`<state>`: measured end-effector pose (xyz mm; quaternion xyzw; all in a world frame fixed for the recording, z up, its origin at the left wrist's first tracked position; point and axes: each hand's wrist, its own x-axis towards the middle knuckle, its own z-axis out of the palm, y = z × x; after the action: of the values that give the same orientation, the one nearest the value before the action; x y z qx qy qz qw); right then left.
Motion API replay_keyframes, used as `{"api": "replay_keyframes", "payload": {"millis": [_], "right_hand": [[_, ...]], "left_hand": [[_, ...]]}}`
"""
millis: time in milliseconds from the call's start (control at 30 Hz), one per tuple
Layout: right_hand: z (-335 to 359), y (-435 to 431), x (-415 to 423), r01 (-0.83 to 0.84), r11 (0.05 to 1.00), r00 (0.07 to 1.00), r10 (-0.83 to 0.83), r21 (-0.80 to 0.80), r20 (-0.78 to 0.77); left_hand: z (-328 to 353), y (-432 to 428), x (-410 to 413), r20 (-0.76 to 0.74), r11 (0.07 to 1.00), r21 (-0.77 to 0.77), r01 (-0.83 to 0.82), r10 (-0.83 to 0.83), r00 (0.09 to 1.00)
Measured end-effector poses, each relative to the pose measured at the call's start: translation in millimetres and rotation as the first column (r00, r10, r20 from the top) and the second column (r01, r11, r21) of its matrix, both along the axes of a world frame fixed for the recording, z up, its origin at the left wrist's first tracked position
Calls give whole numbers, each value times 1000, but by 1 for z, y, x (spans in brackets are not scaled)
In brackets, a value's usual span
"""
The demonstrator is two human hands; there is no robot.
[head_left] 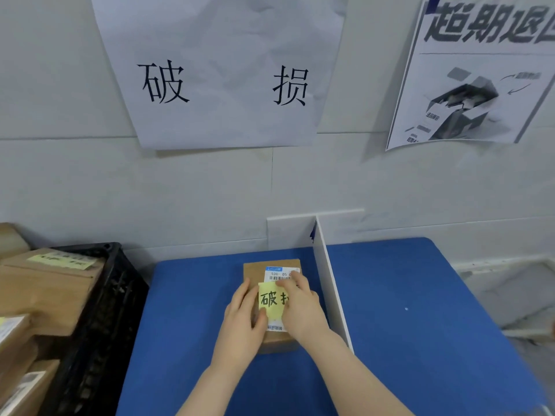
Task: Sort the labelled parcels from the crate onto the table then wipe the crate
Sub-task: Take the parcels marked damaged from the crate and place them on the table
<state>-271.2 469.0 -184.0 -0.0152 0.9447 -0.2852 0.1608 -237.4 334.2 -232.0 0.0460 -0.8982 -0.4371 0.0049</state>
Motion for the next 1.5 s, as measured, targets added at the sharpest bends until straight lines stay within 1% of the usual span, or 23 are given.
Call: {"api": "replay_keyframes", "payload": {"millis": [133,300,400,467,533,633,700,767,900,1000,1100,1233,1333,1500], "right_hand": [[1,4,-25,-12,1000,999,11,19,30],[4,3,-41,12,999,998,-14,30,59],[7,6,-45,-8,999,999,7,45,34],[16,9,-44,-3,1000,999,2,-17,-36],[33,13,-38,8,993,993,-21,-114,-115],[60,27,-26,87,949,957,-164,-302,-240],[76,41,-19,154,904,916,-282,-399,-285],[83,54,-15,215,876,882,-364,-432,-299],[83,72,-12,284,867,870,-412,-409,-270],[79,79,-8,310,874,882,-412,-375,-229],[72,78,-3,292,880,898,-387,-374,-210],[71,68,-2,217,897,923,-317,-386,-218],[75,63,-1,162,920,938,-256,-356,-235],[91,64,10,88,959,958,-156,-271,-240]], "left_hand": [[-1,2,-30,28,998,32,56,-57,998],[1,3,-55,36,994,65,85,-87,996],[4,6,-70,39,992,76,104,-108,993],[7,9,-79,37,989,100,110,-114,993],[9,12,-86,33,988,102,114,-118,992],[8,18,-95,21,990,86,112,-114,993],[6,22,-99,21,990,87,107,-109,994],[4,26,-103,25,991,80,105,-108,994],[1,33,-110,17,993,71,94,-95,995],[0,37,-111,16,995,66,75,-76,997],[-2,40,-108,26,996,49,68,-69,997],[15,46,-99,57,990,-140,18,-10,998],[37,40,-84,93,984,-180,1,16,996],[67,12,-41,92,960,-271,-78,106,990]]}}
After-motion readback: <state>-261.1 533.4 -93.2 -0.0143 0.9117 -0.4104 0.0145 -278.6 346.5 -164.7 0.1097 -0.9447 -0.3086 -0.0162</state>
